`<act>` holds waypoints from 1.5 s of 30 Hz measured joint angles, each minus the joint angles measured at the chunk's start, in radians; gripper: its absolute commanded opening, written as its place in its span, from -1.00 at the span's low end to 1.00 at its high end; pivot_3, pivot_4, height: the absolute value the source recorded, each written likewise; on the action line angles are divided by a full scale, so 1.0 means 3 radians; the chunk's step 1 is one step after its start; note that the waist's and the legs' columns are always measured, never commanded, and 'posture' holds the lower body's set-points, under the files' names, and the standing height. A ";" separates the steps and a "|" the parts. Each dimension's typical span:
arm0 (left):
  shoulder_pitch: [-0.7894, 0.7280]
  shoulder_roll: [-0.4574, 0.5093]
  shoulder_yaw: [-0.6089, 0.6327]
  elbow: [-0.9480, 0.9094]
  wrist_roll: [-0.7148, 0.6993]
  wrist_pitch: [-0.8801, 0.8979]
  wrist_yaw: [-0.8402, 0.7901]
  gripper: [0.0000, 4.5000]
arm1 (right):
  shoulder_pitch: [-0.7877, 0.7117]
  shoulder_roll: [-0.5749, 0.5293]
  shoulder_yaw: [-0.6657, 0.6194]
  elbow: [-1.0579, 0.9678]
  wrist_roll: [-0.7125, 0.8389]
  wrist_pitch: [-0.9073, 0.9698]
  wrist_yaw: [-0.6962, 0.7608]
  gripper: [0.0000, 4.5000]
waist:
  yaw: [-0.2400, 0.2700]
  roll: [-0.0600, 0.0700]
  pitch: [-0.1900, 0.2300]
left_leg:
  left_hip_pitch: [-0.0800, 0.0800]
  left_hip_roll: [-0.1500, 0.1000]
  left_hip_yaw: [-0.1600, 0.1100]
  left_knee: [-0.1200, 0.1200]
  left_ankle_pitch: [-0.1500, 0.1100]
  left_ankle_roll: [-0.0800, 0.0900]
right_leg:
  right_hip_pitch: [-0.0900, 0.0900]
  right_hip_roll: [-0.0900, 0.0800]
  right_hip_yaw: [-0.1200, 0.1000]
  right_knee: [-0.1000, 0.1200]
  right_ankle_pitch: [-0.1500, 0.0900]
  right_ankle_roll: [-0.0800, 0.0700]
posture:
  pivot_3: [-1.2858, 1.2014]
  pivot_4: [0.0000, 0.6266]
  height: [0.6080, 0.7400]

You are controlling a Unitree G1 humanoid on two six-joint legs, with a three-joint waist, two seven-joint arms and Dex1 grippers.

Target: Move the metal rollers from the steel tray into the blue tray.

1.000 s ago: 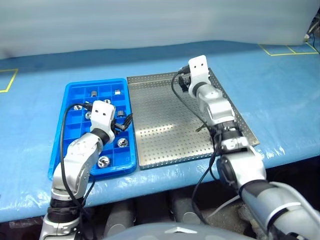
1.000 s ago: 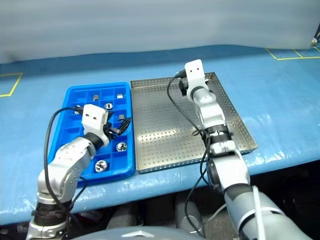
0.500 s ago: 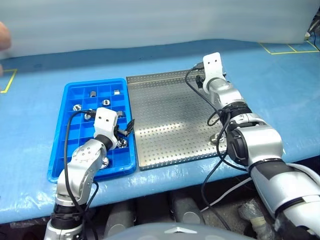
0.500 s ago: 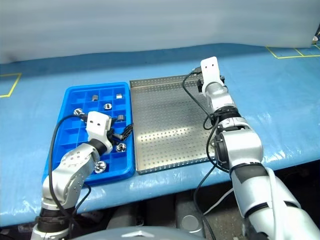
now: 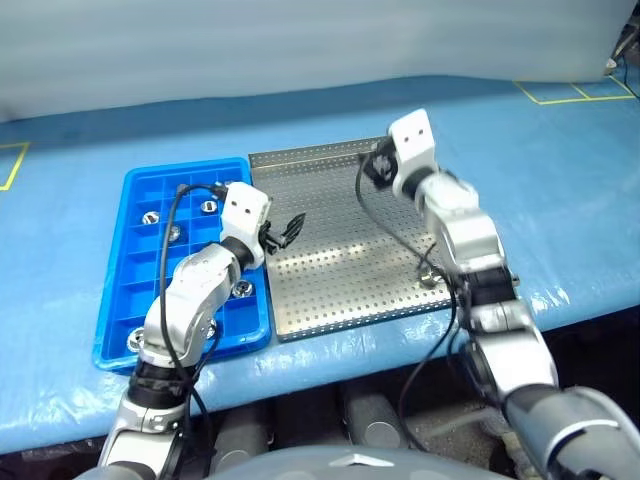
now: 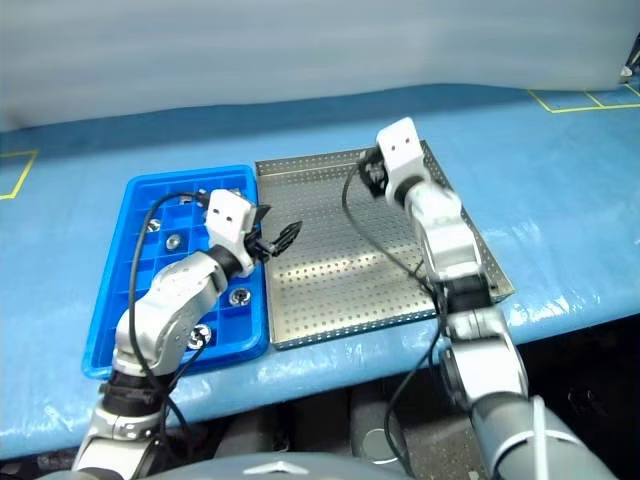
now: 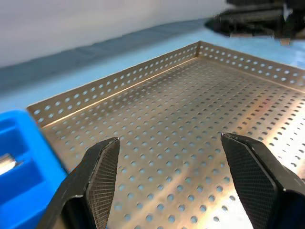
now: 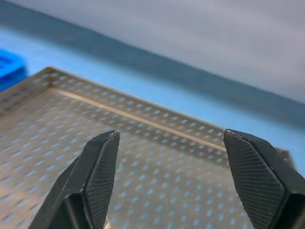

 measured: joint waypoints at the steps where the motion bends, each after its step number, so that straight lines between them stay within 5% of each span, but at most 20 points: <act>1: -0.0123 -0.0037 -0.0056 0.0143 0.0029 -0.0058 -0.0052 0.64 | 0.0290 -0.0055 0.0003 -0.0445 0.0047 0.0154 0.0038 0.62 | -0.0028 0.0001 0.0001 | -0.0001 -0.0001 0.0001 0.0006 -0.0003 0.0005 | 0.0002 -0.0001 0.0001 0.0000 -0.0001 0.0003 | -0.36 -0.52 1.00; 6: -0.0771 -0.0233 -0.0297 0.1008 0.0148 -0.0437 -0.0360 0.64 | 0.1041 -0.0298 -0.0057 -0.1612 -0.0026 0.0688 -0.0056 0.62 | -0.0331 -0.0001 0.0001 | 0.0004 -0.0019 0.0007 0.0031 -0.0008 0.0015 | 0.0016 -0.0010 0.0012 -0.0004 -0.0023 0.0027 | -0.42 -0.52 1.00; 13: -0.1366 -0.0626 -0.0719 0.2331 0.0420 -0.0942 -0.0860 0.64 | 0.1952 -0.0413 -0.0230 -0.2422 0.0136 0.0848 0.0039 0.62 | -0.0921 -0.0003 0.0002 | 0.0019 -0.0023 0.0022 0.0019 -0.0008 0.0021 | 0.0017 -0.0009 0.0040 0.0003 -0.0023 0.0052 | -0.53 -0.52 1.00; 18: -0.1602 -0.0857 -0.0800 0.3038 0.0637 -0.1191 -0.0897 0.64 | 0.2141 -0.0492 -0.0128 -0.2834 0.0202 0.0881 0.0100 0.62 | -0.1389 -0.0021 0.0011 | 0.0028 -0.0021 0.0033 0.0016 -0.0010 0.0024 | 0.0024 -0.0011 0.0056 0.0001 -0.0019 0.0065 | -0.56 -0.52 1.00; 25: -0.1672 -0.0948 -0.0760 0.3426 0.0826 -0.1388 -0.0808 0.64 | 0.2220 -0.0494 -0.0192 -0.2930 0.0197 0.0996 0.0011 0.62 | -0.1793 -0.0040 0.0015 | 0.0033 -0.0027 0.0045 0.0022 -0.0005 0.0036 | 0.0033 -0.0029 0.0063 0.0000 -0.0008 0.0084 | -0.56 -0.52 1.00; 35: -0.1501 -0.0941 -0.0200 0.2867 0.0423 -0.1080 -0.0847 0.64 | 0.2087 -0.0493 -0.0137 -0.2876 0.0202 0.0998 0.0014 0.62 | -0.1920 -0.0052 0.0020 | 0.0037 -0.0031 0.0060 0.0025 0.0002 0.0046 | 0.0036 -0.0044 0.0067 0.0000 0.0003 0.0104 | -0.51 -0.52 1.00; 45: -0.1289 -0.0654 -0.0296 0.2647 0.0813 -0.1035 -0.0478 0.64 | 0.1949 -0.0493 -0.0057 -0.2635 0.0202 0.0966 0.0040 0.62 | -0.1804 -0.0055 0.0020 | 0.0037 -0.0034 0.0064 0.0023 0.0002 0.0048 | 0.0034 -0.0044 0.0072 0.0001 0.0004 0.0106 | -0.48 -0.52 1.00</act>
